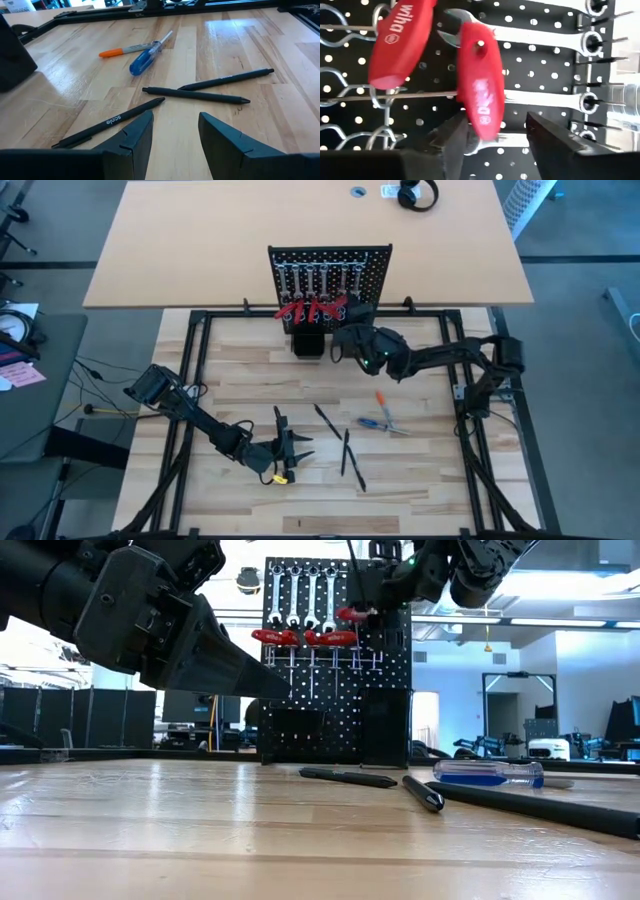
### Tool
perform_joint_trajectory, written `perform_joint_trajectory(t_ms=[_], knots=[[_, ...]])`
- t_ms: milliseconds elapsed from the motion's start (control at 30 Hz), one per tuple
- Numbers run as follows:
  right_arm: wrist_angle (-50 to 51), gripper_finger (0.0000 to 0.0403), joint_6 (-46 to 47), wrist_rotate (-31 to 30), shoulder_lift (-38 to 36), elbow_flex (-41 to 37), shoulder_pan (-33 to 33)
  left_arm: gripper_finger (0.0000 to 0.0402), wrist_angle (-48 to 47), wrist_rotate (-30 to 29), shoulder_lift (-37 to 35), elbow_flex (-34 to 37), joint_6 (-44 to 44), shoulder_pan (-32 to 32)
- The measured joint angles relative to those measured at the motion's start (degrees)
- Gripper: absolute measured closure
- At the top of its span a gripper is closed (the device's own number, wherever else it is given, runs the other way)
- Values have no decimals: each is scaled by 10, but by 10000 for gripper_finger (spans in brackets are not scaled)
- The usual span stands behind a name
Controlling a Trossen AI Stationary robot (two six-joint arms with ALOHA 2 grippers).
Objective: Hang tools onto peg board
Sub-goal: Hang the allen wrench on the peg board
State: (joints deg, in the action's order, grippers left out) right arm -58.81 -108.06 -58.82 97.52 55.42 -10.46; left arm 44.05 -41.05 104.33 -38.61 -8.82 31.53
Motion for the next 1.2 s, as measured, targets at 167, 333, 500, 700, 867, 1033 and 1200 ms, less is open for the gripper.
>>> perform_joint_trajectory(t_ms=[167,333,500,700,867,1033,1200], knots=[[1,160,-2,-3,-23,0,17,251,0,0,0,0,0,0],[1,154,-3,-3,-49,0,40,251,0,0,0,0,0,0],[1,154,0,-4,-73,0,54,251,0,0,0,0,-1,0],[88,154,83,-30,-118,0,54,251,0,0,0,0,-4,0],[314,154,308,-38,-190,0,73,251,0,0,0,0,-4,0],[610,157,653,37,-241,0,80,251,1,0,0,0,-6,0],[671,204,834,136,-239,0,57,251,4,0,0,0,-7,0]])
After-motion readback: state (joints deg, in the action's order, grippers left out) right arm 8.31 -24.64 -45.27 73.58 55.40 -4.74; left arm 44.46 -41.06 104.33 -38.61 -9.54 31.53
